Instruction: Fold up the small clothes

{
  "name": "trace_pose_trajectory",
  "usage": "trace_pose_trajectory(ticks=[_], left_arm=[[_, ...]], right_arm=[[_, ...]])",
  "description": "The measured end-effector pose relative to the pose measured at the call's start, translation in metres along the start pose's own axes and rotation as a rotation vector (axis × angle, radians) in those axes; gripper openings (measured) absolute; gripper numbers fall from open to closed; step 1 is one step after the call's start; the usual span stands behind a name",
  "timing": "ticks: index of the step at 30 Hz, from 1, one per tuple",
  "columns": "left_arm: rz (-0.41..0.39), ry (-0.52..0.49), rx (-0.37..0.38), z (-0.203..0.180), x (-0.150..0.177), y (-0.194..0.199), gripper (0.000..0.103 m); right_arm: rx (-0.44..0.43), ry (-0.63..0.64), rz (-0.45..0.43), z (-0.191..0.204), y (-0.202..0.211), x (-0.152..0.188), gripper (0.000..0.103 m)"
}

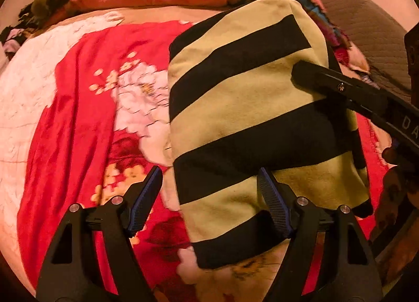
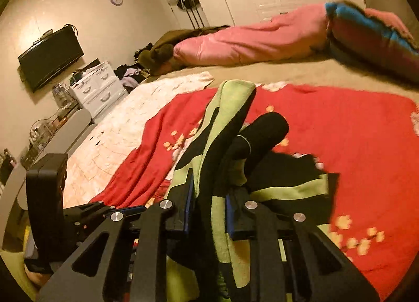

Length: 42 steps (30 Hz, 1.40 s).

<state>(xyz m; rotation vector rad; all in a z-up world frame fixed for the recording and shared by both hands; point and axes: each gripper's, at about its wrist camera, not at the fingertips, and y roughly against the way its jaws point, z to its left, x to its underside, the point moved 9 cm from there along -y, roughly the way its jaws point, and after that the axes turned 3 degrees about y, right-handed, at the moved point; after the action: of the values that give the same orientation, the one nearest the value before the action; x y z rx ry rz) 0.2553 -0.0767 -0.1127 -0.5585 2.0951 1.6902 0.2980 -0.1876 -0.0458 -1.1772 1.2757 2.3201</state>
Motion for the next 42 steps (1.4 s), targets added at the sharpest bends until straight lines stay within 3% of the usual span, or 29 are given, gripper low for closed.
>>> trace_pose_trajectory(ticks=[4,8,15,18,19,23,27,29,32,36,38,42], left_arm=[[0.013,-0.021,0.015,-0.017,0.002,-0.009,0.068],[0.045,-0.034,0.009,-0.025,0.011,-0.022,0.069],[0.046,-0.020,0.003,-0.020,0.015,-0.019,0.069],[0.035,-0.006,0.005,-0.014,0.012,-0.013,0.070],[0.028,-0.002,0.004,-0.012,0.010,-0.010,0.071],[0.004,0.015,0.003,-0.007,0.005,-0.002,0.072],[0.004,0.014,-0.007,-0.004,0.005,-0.002,0.072],[0.013,0.011,-0.015,-0.003,0.009,-0.004,0.072],[0.029,0.013,-0.027,0.001,0.014,-0.007,0.072],[0.045,0.010,-0.050,0.007,0.019,-0.009,0.072],[0.043,0.015,-0.049,0.010,0.020,-0.007,0.072],[0.036,0.022,-0.047,0.012,0.019,-0.005,0.073]], right_arm=[[0.138,-0.033,0.101,-0.044,-0.007,0.021,0.019],[0.180,-0.136,0.201,-0.083,-0.029,0.049,0.024],[0.219,-0.134,0.204,-0.087,-0.029,0.053,0.031],[0.233,-0.150,0.205,-0.090,-0.029,0.055,0.041],[0.249,-0.166,0.197,-0.093,-0.025,0.054,0.050],[0.204,-0.209,0.111,-0.098,0.000,0.038,0.050],[0.089,-0.175,0.029,-0.076,0.028,0.023,0.050],[0.008,-0.140,0.024,-0.054,0.035,0.024,0.050],[-0.012,-0.071,0.084,-0.033,0.029,0.037,0.050],[0.082,-0.032,0.230,-0.036,0.005,0.066,0.048],[0.231,0.049,0.311,-0.048,-0.006,0.082,0.051],[0.284,0.089,0.336,-0.053,-0.018,0.091,0.056]])
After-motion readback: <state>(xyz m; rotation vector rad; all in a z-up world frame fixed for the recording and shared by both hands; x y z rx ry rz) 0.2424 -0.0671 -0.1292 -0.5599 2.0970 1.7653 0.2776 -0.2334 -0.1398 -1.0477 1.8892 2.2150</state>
